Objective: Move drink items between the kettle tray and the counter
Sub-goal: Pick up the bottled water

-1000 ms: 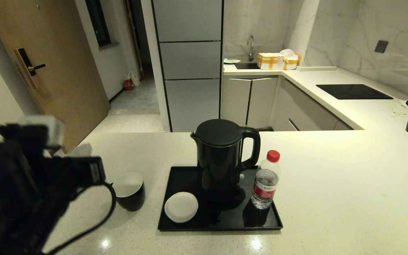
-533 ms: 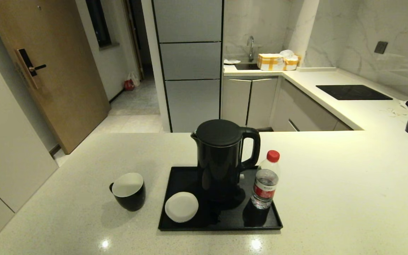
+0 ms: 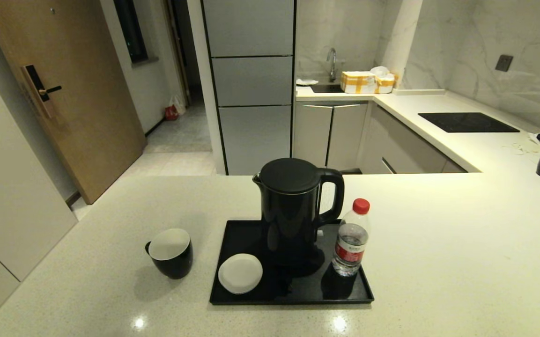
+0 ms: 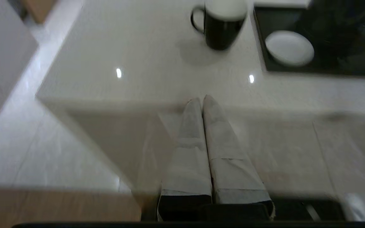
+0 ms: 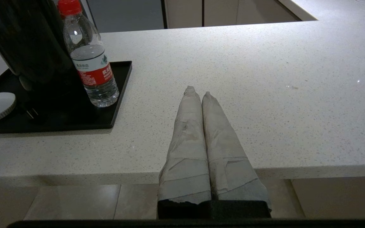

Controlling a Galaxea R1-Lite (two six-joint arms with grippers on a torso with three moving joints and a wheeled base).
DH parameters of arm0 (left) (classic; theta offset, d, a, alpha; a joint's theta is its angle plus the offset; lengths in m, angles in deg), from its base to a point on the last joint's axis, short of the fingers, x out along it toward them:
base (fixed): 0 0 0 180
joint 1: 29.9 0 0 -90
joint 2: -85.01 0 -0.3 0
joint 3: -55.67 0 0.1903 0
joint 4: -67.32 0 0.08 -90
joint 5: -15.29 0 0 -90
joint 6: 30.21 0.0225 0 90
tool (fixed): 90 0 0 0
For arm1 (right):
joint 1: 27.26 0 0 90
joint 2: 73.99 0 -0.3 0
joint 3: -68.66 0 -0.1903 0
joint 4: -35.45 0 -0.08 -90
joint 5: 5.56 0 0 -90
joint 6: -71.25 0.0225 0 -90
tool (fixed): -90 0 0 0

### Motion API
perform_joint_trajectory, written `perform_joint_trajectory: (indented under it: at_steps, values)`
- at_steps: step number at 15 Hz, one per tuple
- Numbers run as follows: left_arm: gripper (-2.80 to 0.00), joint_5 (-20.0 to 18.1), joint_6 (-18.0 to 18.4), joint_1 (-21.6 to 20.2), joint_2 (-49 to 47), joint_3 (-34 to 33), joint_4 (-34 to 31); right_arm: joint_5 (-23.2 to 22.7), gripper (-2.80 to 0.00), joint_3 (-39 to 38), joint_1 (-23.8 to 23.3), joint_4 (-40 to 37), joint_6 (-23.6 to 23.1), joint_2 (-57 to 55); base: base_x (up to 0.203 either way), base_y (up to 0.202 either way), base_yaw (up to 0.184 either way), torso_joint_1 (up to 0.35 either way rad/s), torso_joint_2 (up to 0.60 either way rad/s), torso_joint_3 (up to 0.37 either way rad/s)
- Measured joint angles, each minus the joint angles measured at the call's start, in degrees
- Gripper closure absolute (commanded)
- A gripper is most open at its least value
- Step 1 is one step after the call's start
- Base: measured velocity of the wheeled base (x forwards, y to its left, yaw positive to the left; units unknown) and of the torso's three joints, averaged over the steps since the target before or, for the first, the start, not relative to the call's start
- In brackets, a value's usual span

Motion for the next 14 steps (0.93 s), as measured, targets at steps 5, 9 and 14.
perform_joint_trajectory:
  at_steps: [5, 9, 14]
  values:
    - [0.0, -1.9, 8.2, -0.1, 3.3, -28.5, 40.5, 0.0, 0.0, 0.0, 0.0, 0.0, 0.0, 0.0, 0.0, 0.0, 0.0, 0.0, 0.0, 0.0]
    - [0.0, -1.2, 3.6, -0.1, 3.8, -31.0, 44.0, 0.0, 0.0, 0.0, 0.0, 0.0, 0.0, 0.0, 0.0, 0.0, 0.0, 0.0, 0.0, 0.0]
    - [0.0, -1.1, 3.4, -0.1, 3.8, -31.2, 44.0, 0.0, 0.0, 0.0, 0.0, 0.0, 0.0, 0.0, 0.0, 0.0, 0.0, 0.0, 0.0, 0.0]
